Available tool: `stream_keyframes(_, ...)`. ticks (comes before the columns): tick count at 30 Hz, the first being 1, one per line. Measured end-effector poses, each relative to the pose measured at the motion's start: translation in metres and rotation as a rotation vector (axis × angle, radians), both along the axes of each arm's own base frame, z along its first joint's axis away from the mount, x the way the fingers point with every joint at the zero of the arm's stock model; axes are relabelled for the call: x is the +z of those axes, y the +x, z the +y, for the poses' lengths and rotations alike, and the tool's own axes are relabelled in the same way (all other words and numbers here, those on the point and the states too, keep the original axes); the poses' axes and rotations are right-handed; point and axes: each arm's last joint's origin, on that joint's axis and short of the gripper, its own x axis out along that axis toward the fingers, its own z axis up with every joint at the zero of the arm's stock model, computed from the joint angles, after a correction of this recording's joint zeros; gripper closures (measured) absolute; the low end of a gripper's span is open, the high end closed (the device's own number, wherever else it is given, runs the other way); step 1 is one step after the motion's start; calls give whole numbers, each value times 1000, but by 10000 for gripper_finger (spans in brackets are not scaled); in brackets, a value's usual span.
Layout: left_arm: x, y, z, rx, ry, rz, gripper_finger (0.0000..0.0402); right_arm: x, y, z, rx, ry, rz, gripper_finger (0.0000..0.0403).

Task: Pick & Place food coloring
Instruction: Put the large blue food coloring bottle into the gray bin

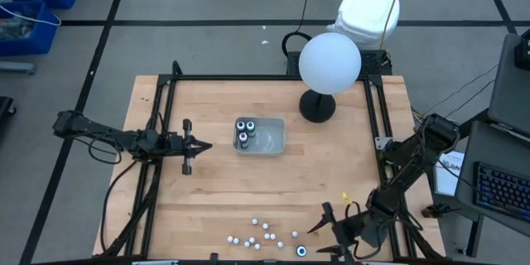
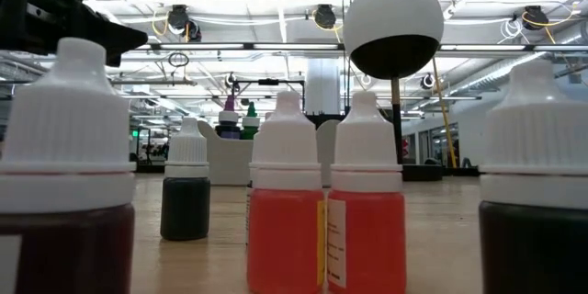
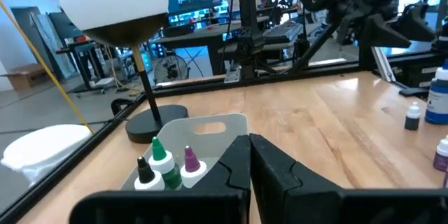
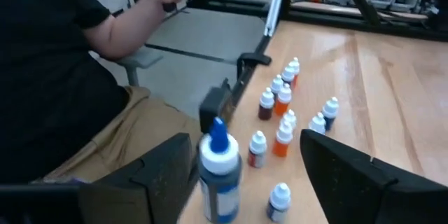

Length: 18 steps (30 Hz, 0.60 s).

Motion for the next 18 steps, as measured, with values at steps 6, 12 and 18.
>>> stream_keyframes(6, -2, 0, 0, 0, 6, 20, 392, -11, 9, -3, -12, 1, -9, 142)
stream_keyframes(12, -3, 0, 0, 1, -32, 29, 392, -20, 13, 2, 33, 22, -14, 139)
stream_keyframes(18, -4, 0, 0, 2, -52, 41, 392, -28, 13, 7, 40, 38, -23, 136)
